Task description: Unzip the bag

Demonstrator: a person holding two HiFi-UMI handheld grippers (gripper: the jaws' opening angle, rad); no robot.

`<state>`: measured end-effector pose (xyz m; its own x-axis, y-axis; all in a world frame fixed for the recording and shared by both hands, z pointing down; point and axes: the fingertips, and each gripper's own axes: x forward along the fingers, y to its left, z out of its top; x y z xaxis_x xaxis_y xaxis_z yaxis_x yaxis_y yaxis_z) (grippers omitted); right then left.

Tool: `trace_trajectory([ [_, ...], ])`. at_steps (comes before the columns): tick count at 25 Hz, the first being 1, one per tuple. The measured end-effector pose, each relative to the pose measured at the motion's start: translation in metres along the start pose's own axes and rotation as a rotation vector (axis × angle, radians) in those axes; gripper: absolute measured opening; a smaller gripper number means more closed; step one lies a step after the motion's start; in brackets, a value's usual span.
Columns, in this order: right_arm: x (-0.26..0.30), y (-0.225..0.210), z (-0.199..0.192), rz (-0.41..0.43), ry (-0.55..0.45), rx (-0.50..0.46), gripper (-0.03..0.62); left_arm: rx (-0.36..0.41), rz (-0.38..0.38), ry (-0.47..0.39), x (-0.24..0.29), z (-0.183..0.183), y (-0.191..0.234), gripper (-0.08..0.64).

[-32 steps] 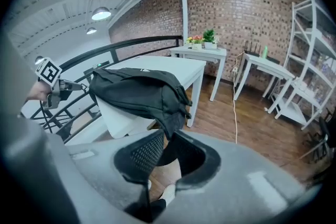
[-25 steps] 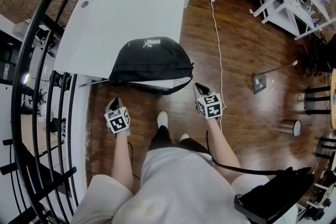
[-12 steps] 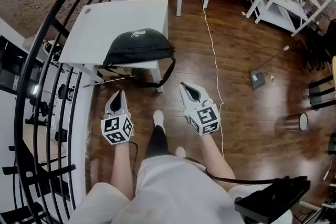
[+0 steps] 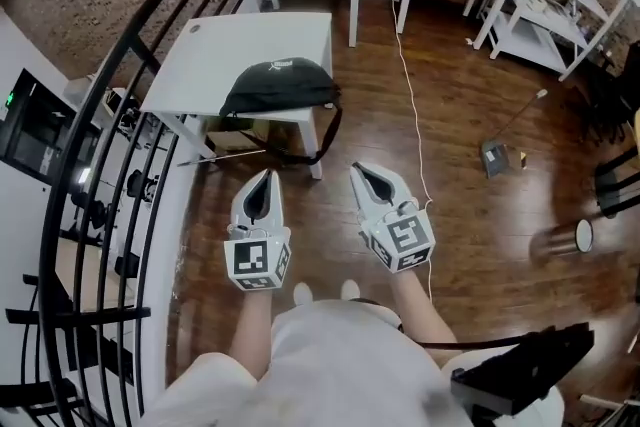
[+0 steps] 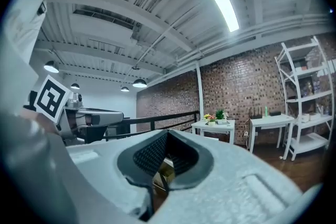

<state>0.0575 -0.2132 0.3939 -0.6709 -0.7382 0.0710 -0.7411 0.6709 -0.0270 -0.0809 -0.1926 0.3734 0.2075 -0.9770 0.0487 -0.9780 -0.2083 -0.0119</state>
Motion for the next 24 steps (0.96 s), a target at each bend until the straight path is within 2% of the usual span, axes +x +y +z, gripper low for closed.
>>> trace_trajectory([
  [7,-0.011,0.035,0.012,-0.002,-0.025,-0.010,-0.008,-0.021,-0.015,-0.041,-0.034,0.011,0.004,0.017],
  [24,0.010,0.096,0.004,-0.022,0.017,-0.048,-0.008,-0.043,-0.018,-0.032,-0.075,-0.005,0.056,0.017],
])
